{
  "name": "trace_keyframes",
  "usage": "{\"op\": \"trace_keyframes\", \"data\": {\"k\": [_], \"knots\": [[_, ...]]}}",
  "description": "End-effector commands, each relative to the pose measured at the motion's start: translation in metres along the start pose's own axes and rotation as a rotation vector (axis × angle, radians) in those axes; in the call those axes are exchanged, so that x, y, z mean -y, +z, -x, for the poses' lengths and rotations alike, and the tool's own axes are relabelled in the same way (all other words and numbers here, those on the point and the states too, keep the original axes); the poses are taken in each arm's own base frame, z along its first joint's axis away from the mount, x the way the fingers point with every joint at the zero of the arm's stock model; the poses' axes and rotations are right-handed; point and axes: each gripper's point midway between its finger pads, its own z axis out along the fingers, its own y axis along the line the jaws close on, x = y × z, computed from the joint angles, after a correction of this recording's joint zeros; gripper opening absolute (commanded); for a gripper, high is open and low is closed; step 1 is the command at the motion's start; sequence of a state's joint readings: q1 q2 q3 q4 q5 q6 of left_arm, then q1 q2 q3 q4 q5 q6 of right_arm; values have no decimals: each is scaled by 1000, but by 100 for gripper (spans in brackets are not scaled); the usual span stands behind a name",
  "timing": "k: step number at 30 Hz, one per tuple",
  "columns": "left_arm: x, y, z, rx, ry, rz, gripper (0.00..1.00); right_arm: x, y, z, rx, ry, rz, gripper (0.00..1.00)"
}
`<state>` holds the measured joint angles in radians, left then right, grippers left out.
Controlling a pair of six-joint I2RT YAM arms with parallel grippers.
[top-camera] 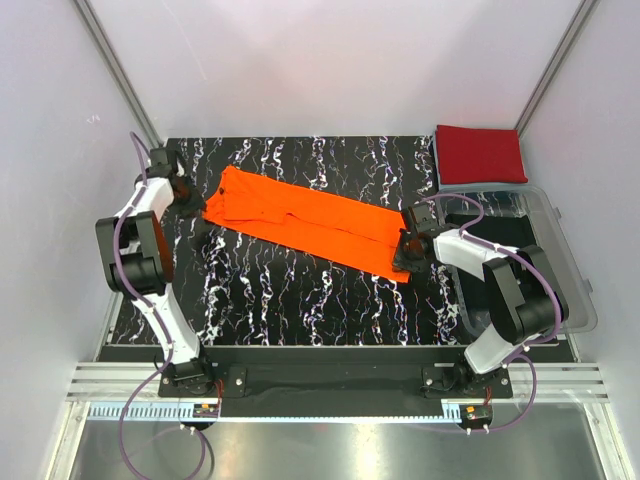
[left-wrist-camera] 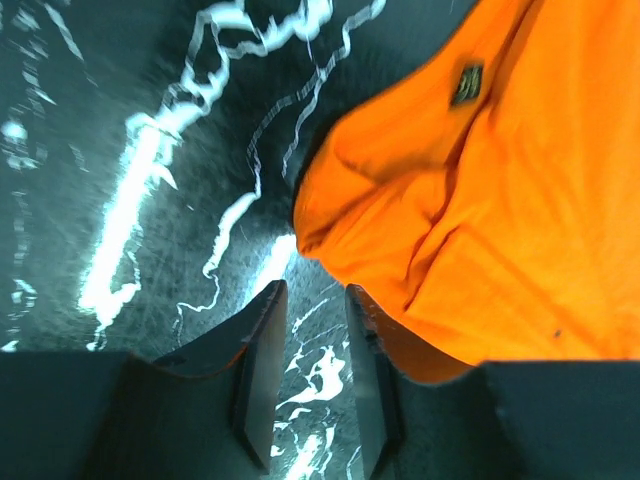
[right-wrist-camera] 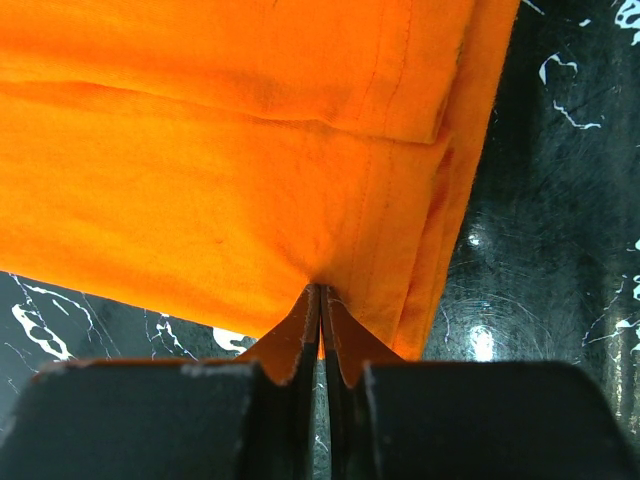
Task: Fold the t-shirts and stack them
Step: Fold the tshirt
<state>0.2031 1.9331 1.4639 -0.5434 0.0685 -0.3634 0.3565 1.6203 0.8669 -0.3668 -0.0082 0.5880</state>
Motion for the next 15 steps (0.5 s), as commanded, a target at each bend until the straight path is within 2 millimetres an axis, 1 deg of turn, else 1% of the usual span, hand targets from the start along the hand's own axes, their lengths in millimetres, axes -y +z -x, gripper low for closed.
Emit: {"op": "trace_keyframes", "data": {"k": [1, 3, 4, 5, 10, 12, 13, 14, 15], "knots": [[5, 7, -8, -20, 53, -42, 39, 3, -3, 0, 20, -13, -11, 8], [3, 11, -11, -27, 52, -35, 39, 2, -2, -2, 14, -13, -8, 8], [4, 12, -9, -25, 59, -42, 40, 2, -2, -2, 14, -15, -8, 8], [4, 18, -12, -39, 62, -48, 40, 2, -2, -1, 14, -18, -5, 8], [1, 25, -6, -33, 70, -25, 40, 2, -1, -1, 15, -16, -7, 8], [7, 28, -3, -29, 62, -54, 38, 3, -1, -1, 16, -18, -10, 8], [12, 27, 3, -19, 62, -72, 37, 2, 0, -1, 15, -20, -9, 8], [13, 33, 3, -29, 59, -74, 36, 4, 1, 1, 21, -18, -22, 8], [13, 35, 4, -34, 56, -74, 35, 5, 1, 1, 22, -12, -26, 8]]}}
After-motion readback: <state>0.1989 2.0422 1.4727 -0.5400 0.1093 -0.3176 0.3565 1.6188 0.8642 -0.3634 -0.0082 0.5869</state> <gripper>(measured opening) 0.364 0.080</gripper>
